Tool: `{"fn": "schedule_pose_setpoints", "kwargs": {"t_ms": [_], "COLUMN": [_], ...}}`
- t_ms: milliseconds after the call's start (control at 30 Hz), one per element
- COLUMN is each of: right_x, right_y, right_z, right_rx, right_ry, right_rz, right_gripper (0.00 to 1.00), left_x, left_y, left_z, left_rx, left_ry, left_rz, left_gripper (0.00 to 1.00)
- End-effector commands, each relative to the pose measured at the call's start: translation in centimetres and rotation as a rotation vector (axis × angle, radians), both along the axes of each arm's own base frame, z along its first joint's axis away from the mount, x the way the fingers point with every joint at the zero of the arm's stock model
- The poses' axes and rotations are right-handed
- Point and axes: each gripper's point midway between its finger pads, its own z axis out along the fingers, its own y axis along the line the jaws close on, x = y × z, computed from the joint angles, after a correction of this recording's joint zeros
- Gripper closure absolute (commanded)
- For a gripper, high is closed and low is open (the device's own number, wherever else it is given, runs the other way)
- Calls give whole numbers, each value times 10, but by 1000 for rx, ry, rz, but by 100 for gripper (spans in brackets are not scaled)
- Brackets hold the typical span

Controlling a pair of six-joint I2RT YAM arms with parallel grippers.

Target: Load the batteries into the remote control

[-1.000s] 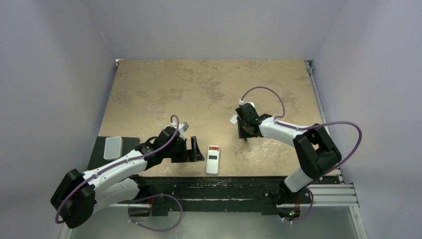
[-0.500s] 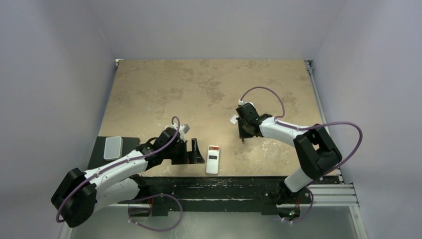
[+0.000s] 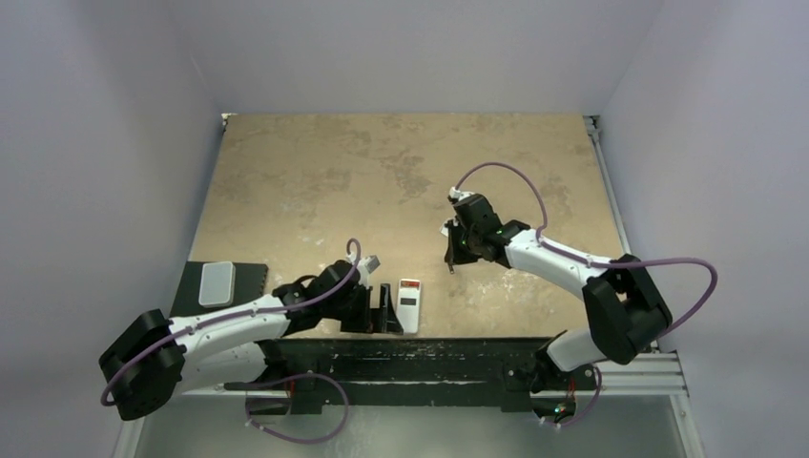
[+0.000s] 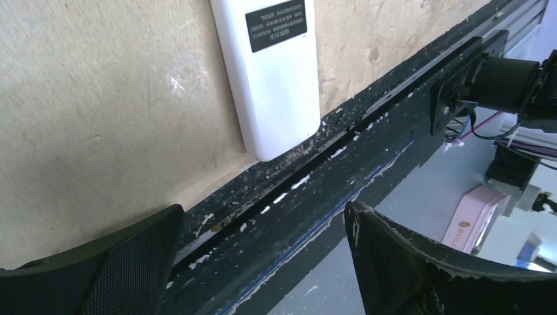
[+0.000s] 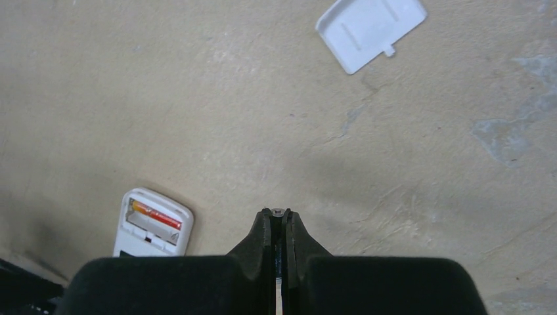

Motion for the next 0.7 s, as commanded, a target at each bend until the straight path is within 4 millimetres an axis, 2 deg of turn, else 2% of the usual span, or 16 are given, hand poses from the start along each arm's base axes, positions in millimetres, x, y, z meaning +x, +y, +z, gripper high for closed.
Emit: {"fn": "schedule_pose_setpoints", "kwargs": {"t_ms": [0, 233, 667], "right_x": [-3, -5, 16], "right_y": [26, 50, 72], "right_z": [17, 16, 6], "right_rx": [80, 132, 125], "right_ry": [-29, -26, -29], "right_rz": [64, 100, 114], "right_gripper": [100, 100, 100], "left_x": [-2, -9, -31], "left_y": [-17, -34, -49], "left_z": [15, 27, 24], "left_rx": [-113, -220, -284], "left_ry": [12, 39, 109], "left_rz": [32, 30, 17], "left_gripper": [8, 8, 7]}}
